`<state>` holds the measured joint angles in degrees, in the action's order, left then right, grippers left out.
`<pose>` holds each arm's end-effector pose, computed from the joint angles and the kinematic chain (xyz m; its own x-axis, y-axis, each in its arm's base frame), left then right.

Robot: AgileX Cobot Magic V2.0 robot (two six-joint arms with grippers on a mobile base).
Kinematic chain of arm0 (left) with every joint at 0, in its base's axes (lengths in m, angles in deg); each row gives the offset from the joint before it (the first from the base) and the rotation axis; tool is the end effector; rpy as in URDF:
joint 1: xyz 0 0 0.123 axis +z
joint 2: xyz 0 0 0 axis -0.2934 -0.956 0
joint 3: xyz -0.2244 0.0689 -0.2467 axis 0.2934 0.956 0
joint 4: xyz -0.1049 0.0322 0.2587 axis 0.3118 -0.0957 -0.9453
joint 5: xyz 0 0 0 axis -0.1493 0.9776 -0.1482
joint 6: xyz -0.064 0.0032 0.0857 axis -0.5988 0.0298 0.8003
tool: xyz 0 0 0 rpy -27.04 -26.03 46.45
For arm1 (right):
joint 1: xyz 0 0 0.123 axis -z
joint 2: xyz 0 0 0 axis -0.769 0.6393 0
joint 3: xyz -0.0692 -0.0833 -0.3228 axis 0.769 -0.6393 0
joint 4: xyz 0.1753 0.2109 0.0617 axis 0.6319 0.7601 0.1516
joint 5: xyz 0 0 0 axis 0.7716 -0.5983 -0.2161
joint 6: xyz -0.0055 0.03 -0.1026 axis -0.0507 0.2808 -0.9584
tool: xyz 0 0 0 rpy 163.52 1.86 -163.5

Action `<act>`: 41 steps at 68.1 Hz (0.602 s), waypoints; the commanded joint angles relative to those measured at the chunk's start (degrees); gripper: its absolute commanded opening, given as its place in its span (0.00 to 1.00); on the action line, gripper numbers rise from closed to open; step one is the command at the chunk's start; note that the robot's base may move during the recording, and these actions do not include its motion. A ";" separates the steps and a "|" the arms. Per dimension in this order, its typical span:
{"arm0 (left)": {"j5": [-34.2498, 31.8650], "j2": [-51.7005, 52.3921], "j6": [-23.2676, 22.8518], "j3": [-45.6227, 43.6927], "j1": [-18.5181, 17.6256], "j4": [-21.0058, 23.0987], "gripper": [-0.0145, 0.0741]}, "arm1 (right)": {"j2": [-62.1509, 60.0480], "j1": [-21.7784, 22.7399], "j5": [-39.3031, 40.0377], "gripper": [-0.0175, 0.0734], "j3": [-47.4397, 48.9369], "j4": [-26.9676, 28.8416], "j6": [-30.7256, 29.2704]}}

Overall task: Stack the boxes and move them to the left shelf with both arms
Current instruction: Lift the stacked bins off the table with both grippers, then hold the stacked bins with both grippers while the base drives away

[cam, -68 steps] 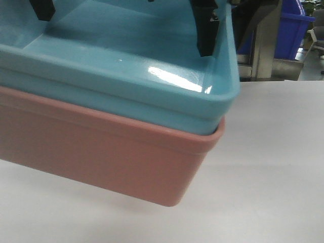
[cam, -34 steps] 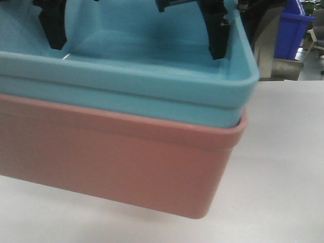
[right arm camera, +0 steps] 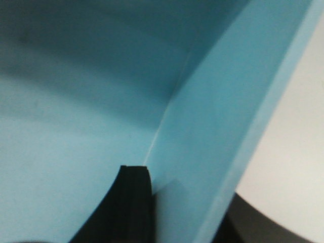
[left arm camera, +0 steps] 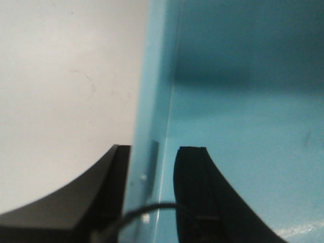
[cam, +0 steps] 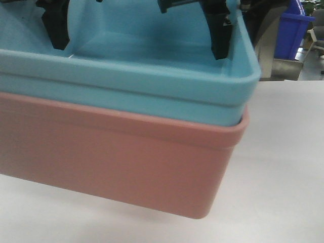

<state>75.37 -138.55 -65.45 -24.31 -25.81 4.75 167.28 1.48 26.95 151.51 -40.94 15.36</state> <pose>0.2758 -0.2098 0.3695 -0.7927 0.2079 -0.5730 0.2246 0.9735 0.0426 0.2684 0.2390 0.3584 -0.8144 -0.1386 -0.5635 -0.1242 0.9902 -0.0640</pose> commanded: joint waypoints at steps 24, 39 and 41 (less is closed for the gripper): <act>-14.31 2.53 2.33 -2.59 -3.58 8.39 0.15 | -1.73 -1.17 17.92 0.25 2.90 -1.09 0.92; -14.31 2.53 2.33 -2.59 -3.58 8.39 0.15 | -1.73 -1.17 17.92 0.25 2.90 -1.09 0.92; -14.31 2.53 2.33 -2.59 -3.58 8.39 0.15 | -1.73 -1.17 17.92 0.25 2.90 -1.09 0.92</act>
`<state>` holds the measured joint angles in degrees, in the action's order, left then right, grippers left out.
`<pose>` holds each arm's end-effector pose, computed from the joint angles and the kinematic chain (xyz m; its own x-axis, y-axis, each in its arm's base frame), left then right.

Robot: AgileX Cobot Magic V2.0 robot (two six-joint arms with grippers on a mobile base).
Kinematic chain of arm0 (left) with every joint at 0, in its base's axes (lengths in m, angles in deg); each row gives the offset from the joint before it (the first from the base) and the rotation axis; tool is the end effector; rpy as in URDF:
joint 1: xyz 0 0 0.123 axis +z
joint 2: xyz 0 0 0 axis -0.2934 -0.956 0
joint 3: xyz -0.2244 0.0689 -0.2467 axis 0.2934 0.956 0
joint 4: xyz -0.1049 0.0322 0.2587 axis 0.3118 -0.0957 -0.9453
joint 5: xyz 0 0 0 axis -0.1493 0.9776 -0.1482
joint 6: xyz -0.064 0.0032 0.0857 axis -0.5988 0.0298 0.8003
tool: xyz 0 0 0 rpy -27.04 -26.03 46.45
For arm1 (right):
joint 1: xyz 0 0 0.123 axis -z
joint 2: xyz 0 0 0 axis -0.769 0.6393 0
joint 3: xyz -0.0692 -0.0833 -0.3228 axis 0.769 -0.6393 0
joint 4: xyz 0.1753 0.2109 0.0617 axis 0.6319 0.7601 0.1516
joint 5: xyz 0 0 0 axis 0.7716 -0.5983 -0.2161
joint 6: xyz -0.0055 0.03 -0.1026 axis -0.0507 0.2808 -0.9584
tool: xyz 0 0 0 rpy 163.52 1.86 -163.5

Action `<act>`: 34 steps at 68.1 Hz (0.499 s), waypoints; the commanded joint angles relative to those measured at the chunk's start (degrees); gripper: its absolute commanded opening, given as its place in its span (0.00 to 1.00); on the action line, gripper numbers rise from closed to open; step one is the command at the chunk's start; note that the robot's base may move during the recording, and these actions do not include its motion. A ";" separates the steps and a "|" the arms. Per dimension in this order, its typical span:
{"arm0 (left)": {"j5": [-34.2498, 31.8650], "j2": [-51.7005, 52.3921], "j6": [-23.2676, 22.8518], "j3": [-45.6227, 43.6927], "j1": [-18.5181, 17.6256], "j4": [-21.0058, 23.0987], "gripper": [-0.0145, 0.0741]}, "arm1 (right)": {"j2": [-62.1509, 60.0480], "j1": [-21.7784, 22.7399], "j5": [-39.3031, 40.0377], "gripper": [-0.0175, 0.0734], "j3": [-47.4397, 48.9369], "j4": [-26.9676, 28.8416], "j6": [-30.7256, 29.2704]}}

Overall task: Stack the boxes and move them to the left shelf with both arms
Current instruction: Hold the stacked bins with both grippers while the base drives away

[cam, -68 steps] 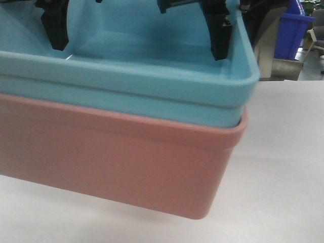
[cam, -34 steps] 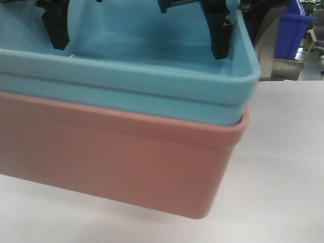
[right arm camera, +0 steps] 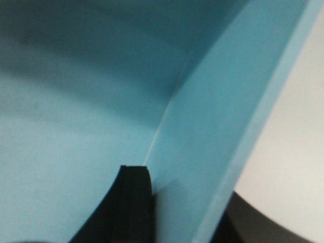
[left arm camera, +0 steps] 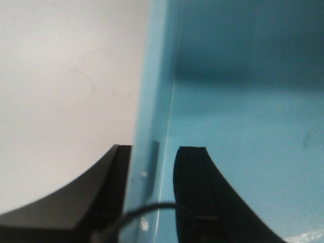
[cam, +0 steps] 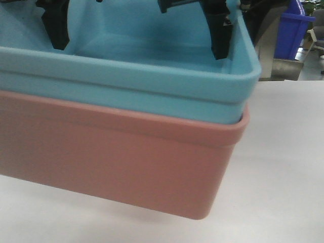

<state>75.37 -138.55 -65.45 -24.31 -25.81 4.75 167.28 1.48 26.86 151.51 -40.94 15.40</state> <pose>0.2758 -0.2098 0.3695 -0.7927 0.2079 -0.5730 0.2246 0.9735 0.0426 0.2683 0.2388 0.3583 -0.8150 -0.1379 -0.5627 -0.1230 0.9903 -0.0646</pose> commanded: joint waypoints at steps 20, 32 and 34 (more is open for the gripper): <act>-14.31 2.53 2.33 -2.59 -3.58 8.39 0.15 | -1.73 -1.17 18.02 0.25 2.90 -1.09 0.88; -14.31 2.53 2.33 -2.59 -3.58 8.39 0.15 | -1.73 -1.17 18.02 0.25 2.90 -1.09 0.88; -14.31 2.53 2.33 -2.59 -3.58 8.39 0.15 | -1.73 -1.17 18.02 0.25 2.90 -1.09 0.88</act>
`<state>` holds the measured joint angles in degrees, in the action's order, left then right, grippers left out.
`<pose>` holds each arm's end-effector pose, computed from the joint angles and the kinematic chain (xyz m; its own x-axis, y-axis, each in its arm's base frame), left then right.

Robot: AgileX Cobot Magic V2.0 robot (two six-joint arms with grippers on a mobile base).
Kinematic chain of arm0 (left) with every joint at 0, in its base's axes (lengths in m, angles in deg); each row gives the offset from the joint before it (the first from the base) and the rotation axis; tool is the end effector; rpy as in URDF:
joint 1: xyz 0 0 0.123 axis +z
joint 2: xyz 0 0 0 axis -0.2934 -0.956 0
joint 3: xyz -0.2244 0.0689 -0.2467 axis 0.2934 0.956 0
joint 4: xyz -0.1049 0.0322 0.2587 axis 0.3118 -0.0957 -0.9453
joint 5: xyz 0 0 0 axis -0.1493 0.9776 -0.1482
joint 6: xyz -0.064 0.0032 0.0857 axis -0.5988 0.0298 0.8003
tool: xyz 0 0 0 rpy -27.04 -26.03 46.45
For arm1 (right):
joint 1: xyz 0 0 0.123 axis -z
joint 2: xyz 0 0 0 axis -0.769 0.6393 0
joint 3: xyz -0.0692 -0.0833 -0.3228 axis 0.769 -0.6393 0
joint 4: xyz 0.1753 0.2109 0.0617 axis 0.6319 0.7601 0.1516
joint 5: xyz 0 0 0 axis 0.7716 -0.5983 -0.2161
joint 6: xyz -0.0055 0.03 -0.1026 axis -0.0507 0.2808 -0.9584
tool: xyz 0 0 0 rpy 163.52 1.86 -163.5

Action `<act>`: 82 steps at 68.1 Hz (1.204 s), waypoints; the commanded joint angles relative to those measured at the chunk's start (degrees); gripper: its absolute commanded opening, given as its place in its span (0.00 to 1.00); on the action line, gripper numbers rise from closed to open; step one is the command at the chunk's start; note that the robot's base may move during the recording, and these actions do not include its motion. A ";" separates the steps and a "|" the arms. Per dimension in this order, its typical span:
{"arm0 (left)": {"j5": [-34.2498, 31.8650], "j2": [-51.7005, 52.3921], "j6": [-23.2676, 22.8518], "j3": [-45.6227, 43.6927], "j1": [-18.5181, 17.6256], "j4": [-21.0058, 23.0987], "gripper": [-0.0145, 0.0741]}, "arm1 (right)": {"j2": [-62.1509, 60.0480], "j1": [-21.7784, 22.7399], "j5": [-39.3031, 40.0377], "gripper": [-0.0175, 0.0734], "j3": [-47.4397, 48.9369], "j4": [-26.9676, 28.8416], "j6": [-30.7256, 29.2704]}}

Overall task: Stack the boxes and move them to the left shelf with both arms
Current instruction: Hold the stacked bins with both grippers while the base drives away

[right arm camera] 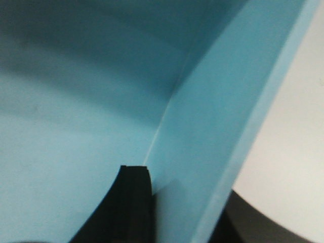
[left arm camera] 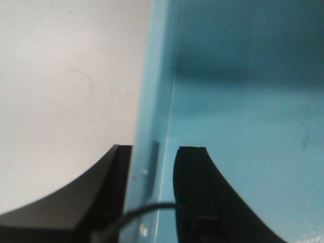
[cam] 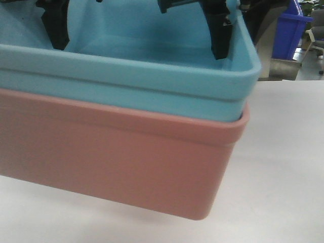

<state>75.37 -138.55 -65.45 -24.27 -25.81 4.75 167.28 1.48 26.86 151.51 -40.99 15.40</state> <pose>0.2757 -0.2098 0.3693 -0.7930 0.2082 -0.5725 0.2246 0.9735 0.0429 0.2683 0.2388 0.3584 -0.8147 -0.1383 -0.5632 -0.1230 0.9903 -0.0653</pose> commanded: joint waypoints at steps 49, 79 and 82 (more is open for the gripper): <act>-14.31 2.43 2.33 -2.63 -3.58 8.39 0.15 | -1.73 -1.17 18.02 0.25 2.90 -1.04 0.88; -14.31 2.43 2.33 -2.63 -3.58 8.39 0.15 | -1.73 -1.17 18.02 0.25 2.90 -1.04 0.88; -14.31 2.43 2.33 -2.63 -3.58 8.39 0.15 | -1.73 -1.17 18.02 0.25 2.90 -1.04 0.88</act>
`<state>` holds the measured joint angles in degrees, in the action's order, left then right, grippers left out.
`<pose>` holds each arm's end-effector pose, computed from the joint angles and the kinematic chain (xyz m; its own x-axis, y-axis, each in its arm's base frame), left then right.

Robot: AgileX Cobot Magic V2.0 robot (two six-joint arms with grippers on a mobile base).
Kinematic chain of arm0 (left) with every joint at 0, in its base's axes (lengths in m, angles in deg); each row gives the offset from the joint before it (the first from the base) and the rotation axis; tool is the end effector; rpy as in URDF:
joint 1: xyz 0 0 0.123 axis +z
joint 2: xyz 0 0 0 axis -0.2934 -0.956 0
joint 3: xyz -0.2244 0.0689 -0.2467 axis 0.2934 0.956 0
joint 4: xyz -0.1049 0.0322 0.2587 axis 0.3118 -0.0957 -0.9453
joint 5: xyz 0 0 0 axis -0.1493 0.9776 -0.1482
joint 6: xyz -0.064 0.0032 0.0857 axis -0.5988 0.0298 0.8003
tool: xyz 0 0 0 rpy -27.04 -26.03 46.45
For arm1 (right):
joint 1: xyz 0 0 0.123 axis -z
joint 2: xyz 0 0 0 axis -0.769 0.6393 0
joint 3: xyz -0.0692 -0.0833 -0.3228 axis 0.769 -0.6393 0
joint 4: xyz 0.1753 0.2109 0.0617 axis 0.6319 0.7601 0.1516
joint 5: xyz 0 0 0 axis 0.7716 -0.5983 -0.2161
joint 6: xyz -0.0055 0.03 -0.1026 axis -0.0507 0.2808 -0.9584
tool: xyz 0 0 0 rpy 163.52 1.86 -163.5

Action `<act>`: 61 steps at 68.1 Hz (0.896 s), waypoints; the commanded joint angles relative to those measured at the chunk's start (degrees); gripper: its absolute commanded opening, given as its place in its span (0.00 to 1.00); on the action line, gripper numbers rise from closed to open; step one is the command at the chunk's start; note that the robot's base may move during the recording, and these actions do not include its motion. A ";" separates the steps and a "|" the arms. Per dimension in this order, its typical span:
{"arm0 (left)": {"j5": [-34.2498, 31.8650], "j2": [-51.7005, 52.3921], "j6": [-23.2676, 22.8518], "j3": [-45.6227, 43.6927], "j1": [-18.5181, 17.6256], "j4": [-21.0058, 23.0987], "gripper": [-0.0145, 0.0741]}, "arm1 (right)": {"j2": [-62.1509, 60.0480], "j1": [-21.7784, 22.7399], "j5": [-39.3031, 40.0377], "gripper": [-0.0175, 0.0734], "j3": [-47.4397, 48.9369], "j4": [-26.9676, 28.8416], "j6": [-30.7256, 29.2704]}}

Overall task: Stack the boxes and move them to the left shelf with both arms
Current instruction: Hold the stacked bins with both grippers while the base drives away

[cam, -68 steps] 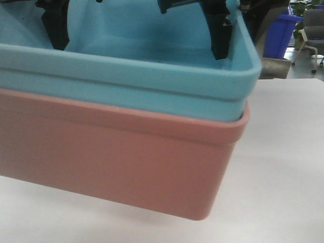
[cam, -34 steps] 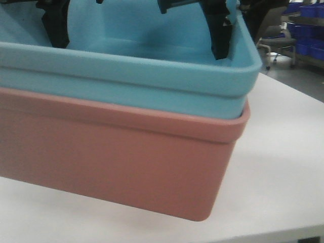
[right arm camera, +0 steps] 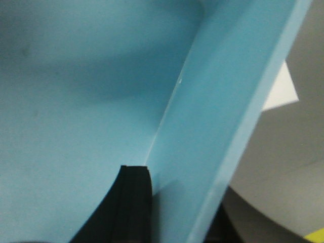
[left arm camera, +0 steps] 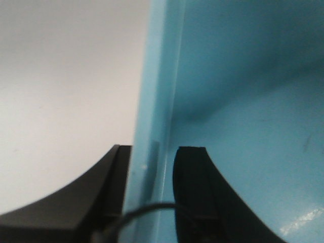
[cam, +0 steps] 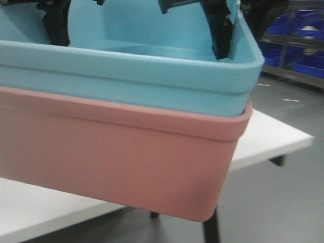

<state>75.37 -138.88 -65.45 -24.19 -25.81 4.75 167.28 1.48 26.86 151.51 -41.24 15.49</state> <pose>0.2767 -0.2106 0.3668 -0.7960 0.2110 -0.5673 0.2248 0.9733 0.0465 0.2686 0.2386 0.3586 -0.8129 -0.1388 -0.5656 -0.1221 0.9902 -0.0676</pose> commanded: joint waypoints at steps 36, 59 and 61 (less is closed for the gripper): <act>-14.21 2.76 2.33 -2.71 -3.58 8.39 0.15 | -1.73 -1.17 18.01 0.25 2.90 -0.79 0.79; -14.21 2.76 2.33 -2.71 -3.58 8.39 0.15 | -1.73 -1.17 17.95 0.25 2.90 -0.79 0.79; -14.21 2.76 2.33 -2.71 -3.58 8.39 0.15 | -1.73 -1.17 17.95 0.25 2.90 -0.79 0.79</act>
<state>75.37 -138.88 -65.35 -24.19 -25.81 4.75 167.28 1.48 26.86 151.51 -41.34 15.49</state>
